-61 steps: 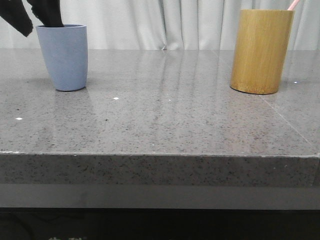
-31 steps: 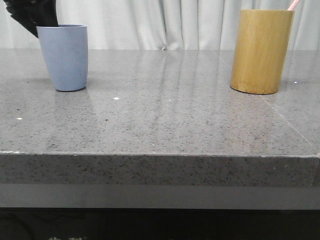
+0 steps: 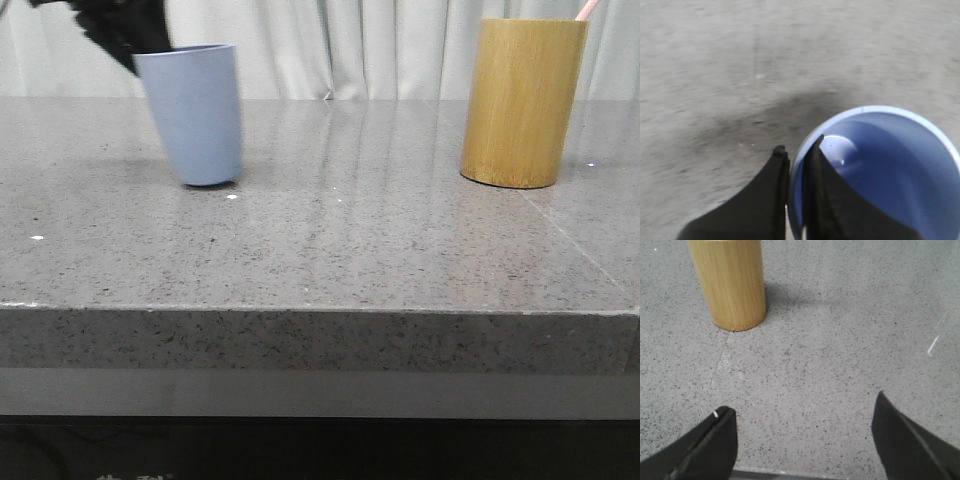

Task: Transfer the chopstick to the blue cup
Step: 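Hook the blue cup rim with the left gripper, slide it toward the wooden cup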

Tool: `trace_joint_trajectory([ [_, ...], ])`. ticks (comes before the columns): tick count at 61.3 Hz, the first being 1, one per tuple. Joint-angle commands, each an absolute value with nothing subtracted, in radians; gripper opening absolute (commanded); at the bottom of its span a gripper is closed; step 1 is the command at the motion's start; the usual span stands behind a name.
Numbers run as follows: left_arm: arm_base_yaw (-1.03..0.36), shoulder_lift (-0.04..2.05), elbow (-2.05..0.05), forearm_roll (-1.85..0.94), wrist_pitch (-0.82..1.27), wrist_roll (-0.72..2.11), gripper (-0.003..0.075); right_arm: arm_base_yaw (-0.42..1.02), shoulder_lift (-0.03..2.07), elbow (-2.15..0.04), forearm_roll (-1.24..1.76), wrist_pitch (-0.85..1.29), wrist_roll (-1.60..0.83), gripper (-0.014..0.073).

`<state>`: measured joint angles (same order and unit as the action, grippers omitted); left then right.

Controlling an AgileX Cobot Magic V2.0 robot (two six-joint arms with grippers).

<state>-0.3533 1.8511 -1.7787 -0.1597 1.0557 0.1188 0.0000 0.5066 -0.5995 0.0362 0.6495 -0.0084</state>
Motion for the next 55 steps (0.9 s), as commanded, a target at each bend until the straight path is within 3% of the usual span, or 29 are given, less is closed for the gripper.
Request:
trace_joint_trajectory([
  [1, -0.419, 1.805, -1.825, -0.179, 0.992, 0.116, -0.0019, -0.006, 0.517, -0.631, 0.032, 0.588, -0.020, 0.0570],
  [15, -0.521, 1.865, -1.962, -0.166, 0.989, 0.116, -0.0019, -0.006, 0.517, -0.631, 0.032, 0.591, -0.020, 0.0570],
  [38, -0.569, 2.050, -2.257, -0.164, 1.096, 0.103, -0.0019, -0.006, 0.517, -0.631, 0.032, 0.598, -0.020, 0.0570],
  [55, -0.570, 2.095, -2.299, -0.164, 1.104, 0.103, -0.0019, -0.006, 0.517, -0.631, 0.032, 0.598, -0.020, 0.0570],
])
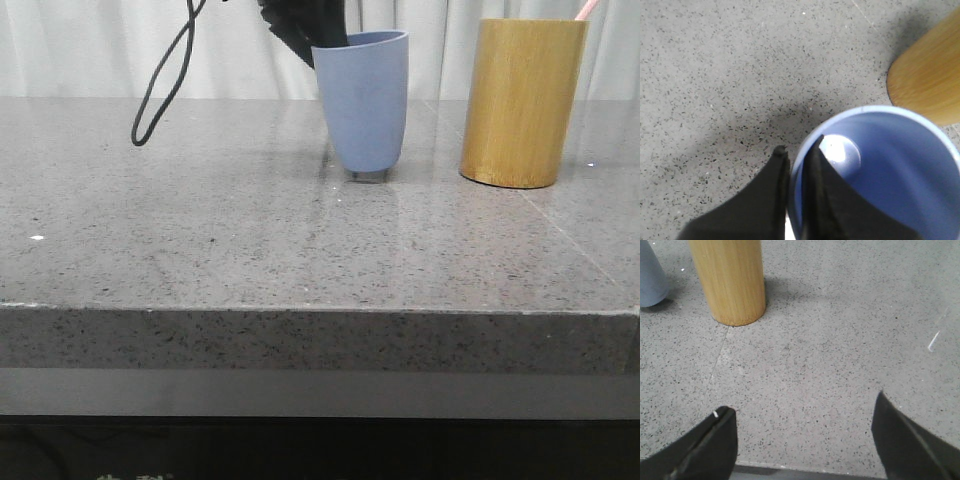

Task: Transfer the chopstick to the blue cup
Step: 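Hook the blue cup rim with the left gripper, slide it toward the wooden cup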

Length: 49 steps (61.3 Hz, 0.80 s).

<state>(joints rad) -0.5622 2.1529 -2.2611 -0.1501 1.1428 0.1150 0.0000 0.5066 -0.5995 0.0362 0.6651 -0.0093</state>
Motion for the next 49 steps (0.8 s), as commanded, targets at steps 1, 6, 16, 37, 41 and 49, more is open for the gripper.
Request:
trace_joint_trajectory([
  [1, -0.570, 2.095, -2.299, -0.162, 1.104, 0.103, -0.0019, -0.006, 0.517, -0.631, 0.032, 0.598, -0.020, 0.0570],
  [6, -0.570, 2.095, -2.299, -0.162, 1.101, 0.103, -0.0019, -0.006, 0.517, -0.631, 0.032, 0.598, -0.020, 0.0570],
  [16, -0.570, 2.095, -2.299, -0.162, 1.111, 0.103, 0.0029, -0.006, 0.517, -0.631, 0.032, 0.598, -0.020, 0.0570],
  [37, -0.570, 2.091, -2.299, -0.162, 1.132, 0.103, 0.0246, -0.006, 0.517, -0.631, 0.032, 0.598, -0.020, 0.0570],
  [41, -0.570, 2.086, -2.303, -0.162, 1.145, 0.103, 0.0245, -0.006, 0.517, -0.631, 0.033, 0.598, -0.020, 0.0570],
  [49, -0.568, 2.079, -2.341, -0.162, 1.185, 0.103, 0.0244, -0.006, 0.517, -0.631, 0.034, 0.598, -0.020, 0.0570],
])
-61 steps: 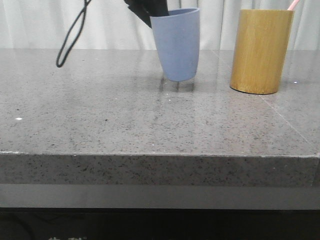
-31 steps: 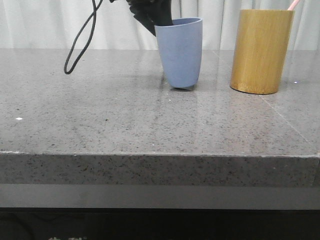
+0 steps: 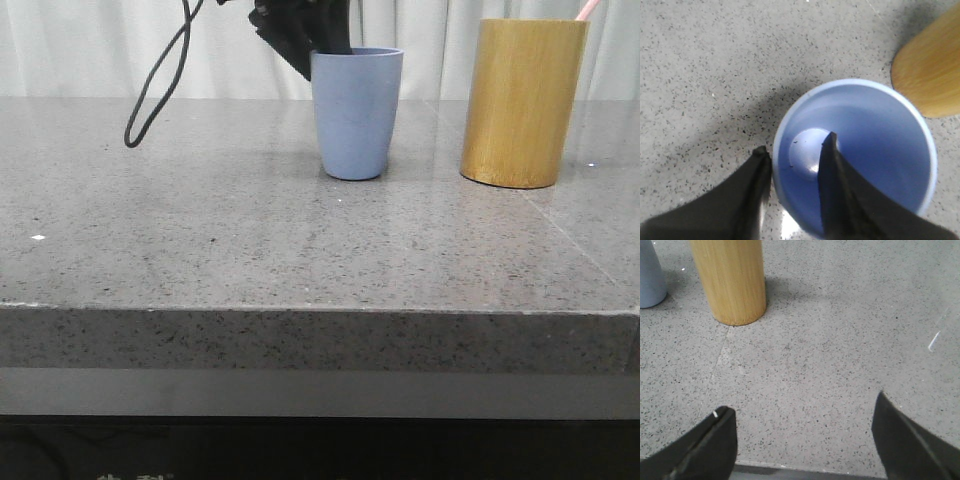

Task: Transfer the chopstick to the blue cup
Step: 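Hook the blue cup rim with the left gripper, slide it toward the wooden cup, then release the blue cup and lift the left gripper away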

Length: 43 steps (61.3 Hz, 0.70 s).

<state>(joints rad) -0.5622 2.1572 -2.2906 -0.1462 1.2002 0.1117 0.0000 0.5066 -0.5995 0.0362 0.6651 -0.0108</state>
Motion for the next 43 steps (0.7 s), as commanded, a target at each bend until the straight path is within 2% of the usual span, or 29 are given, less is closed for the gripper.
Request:
trace_joint_trajectory([
  [1, -0.568, 2.076, -2.343, -0.162, 1.186, 0.103, 0.0244, -0.006, 0.517, -0.631, 0.035, 0.598, -0.020, 0.0570],
  [14, -0.567, 1.980, -2.314, -0.162, 1.199, 0.103, 0.0244, -0.006, 0.517, -0.631, 0.048, 0.598, -0.020, 0.0570],
  [43, -0.509, 1.624, -2.059, -0.151, 1.253, 0.103, 0.0243, -0.007, 0.527, -0.648, 0.072, 0.667, 0.033, 0.0570],
])
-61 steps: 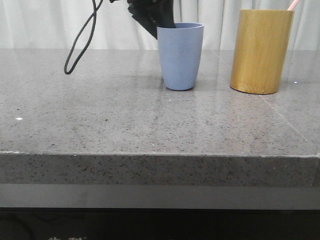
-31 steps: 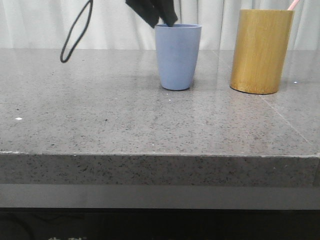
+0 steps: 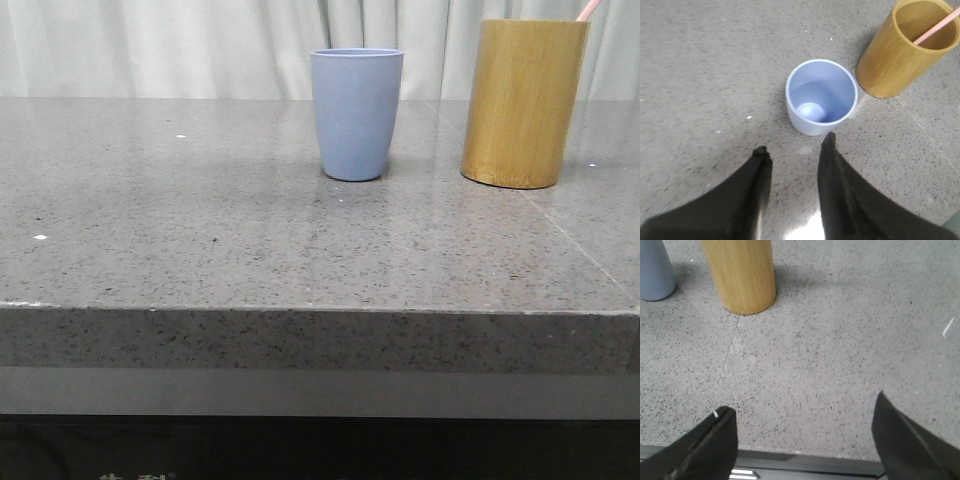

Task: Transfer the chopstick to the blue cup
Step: 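Release the blue cup and lift the left gripper away, then lower the right gripper into the wooden cup and grasp the pink chopstick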

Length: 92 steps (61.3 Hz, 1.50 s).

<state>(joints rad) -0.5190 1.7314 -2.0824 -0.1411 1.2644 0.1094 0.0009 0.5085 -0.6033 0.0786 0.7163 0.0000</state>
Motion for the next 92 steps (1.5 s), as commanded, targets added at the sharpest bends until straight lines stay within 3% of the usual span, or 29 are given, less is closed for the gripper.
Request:
trace_joint_trajectory([
  [1, -0.509, 1.611, -2.044, -0.149, 1.253, 0.103, 0.0243, -0.009, 0.531, -0.652, 0.065, 0.670, 0.044, 0.0570],
  [21, -0.499, 1.183, -1.439, -0.104, 0.986, 0.123, 0.0243, -0.126, 0.723, -0.810, 0.000, 0.719, 0.137, 0.0570],
  [38, -0.481, 0.861, -1.080, -0.094, 0.884, 0.123, 0.0243, -0.139, 0.917, -1.013, 0.208, 0.763, 0.035, 0.0570],
  [57, -0.481, 0.741, -1.001, -0.094, 0.829, 0.123, 0.0244, -0.139, 1.172, -1.267, 0.532, 0.799, -0.254, 0.0570],
  [75, -0.481, 0.743, -1.001, -0.098, 0.829, 0.123, 0.0243, -0.137, 1.404, -1.500, 0.559, 0.852, -0.260, 0.0570],
  [92, -0.481, 0.743, -1.001, -0.098, 0.829, 0.123, 0.0243, -0.137, 1.502, -1.543, 0.615, 0.850, -0.284, 0.0570],
])
